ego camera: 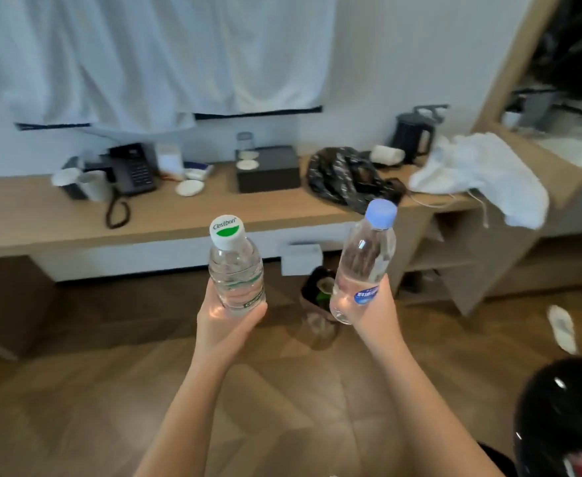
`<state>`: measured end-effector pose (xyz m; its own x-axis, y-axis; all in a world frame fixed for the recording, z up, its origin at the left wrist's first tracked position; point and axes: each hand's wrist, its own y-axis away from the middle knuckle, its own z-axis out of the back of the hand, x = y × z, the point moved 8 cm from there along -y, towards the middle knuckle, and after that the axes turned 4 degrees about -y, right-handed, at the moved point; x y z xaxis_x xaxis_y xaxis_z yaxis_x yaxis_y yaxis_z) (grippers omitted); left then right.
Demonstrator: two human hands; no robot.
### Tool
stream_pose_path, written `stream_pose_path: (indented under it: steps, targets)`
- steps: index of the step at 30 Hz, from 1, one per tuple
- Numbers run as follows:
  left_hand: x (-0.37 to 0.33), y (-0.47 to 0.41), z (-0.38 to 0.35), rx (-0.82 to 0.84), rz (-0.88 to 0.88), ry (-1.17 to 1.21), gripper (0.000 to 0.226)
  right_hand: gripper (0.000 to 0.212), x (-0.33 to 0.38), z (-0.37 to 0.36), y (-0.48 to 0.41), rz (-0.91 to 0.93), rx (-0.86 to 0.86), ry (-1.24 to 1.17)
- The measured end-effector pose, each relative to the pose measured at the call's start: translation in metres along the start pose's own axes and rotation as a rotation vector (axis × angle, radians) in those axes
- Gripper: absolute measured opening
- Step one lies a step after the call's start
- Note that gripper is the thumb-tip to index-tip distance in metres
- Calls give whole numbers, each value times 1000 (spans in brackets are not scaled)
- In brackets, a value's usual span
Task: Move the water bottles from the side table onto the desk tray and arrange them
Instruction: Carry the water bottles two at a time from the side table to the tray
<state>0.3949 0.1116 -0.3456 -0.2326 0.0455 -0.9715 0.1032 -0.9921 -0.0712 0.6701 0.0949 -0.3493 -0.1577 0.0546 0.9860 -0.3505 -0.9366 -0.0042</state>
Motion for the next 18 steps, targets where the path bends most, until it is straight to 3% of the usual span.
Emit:
stream_pose_path:
  steps: [5,11,18]
  targets:
    - [-3,18,56,-315,51,2,57,59,33,-75,-40,123,270,-11]
    - [-16,63,102,-599,55,-26,63,52,58,-146,-43,178,564,-66]
    - [-60,112,155,-850,38,-112,62,52,102,-200,-3,258,713,-173]
